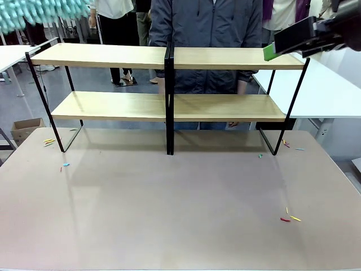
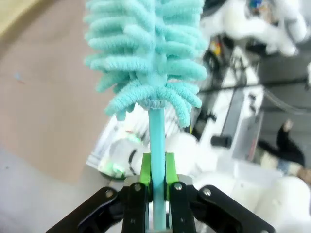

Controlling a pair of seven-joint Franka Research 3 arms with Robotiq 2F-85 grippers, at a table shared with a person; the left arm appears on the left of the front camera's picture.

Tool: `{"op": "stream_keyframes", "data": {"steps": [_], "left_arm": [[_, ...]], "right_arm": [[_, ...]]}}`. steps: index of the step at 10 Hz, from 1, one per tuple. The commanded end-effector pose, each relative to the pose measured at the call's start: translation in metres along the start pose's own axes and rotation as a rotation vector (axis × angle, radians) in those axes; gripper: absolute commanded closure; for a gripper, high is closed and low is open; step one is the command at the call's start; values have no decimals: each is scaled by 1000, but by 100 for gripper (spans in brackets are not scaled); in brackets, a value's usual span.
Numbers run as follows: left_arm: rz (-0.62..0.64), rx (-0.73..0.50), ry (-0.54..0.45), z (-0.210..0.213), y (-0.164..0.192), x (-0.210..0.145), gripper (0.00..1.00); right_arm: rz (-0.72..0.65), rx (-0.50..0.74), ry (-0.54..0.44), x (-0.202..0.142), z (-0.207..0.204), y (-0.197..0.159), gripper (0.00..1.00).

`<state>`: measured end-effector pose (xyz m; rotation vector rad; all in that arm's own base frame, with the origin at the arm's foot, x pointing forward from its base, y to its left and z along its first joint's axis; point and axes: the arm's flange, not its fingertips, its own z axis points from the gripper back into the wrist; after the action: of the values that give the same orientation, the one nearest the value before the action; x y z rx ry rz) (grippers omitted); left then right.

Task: Clean the shelves.
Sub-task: Place the Duster on the table.

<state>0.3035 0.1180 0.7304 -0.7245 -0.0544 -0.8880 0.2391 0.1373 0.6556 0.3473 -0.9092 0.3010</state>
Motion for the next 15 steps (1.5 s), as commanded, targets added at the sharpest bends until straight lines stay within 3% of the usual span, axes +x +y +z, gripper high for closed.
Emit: {"op": "stream_keyframes", "data": {"steps": [1,2,3,5,7,9,10,12,15], "left_arm": [[-146,-73,170,1,18,-48,87],[-137,-85,223,-13,43,-71,87],[-167,-194,270,-25,65,-87,87],[-164,-169,259,-57,102,-104,87],[-140,31,202,-101,118,-87,87],[-233,222,258,-137,111,-59,87],[-276,268,335,-155,110,-48,87],[-362,295,512,-194,106,-39,87],[-364,295,473,-209,109,-29,87]], "right_arm": [[-222,142,99,8,26,-66,0],[-419,140,151,5,36,-111,0],[-566,264,223,-5,39,-148,0],[-826,418,298,-43,27,-211,0],[-1018,573,353,-102,-10,-251,0],[-1160,641,377,-144,-40,-267,0],[-1189,620,372,-149,-45,-268,0],[-1118,637,376,-135,-24,-274,0],[-1118,637,376,-135,-24,-274,0]]}}
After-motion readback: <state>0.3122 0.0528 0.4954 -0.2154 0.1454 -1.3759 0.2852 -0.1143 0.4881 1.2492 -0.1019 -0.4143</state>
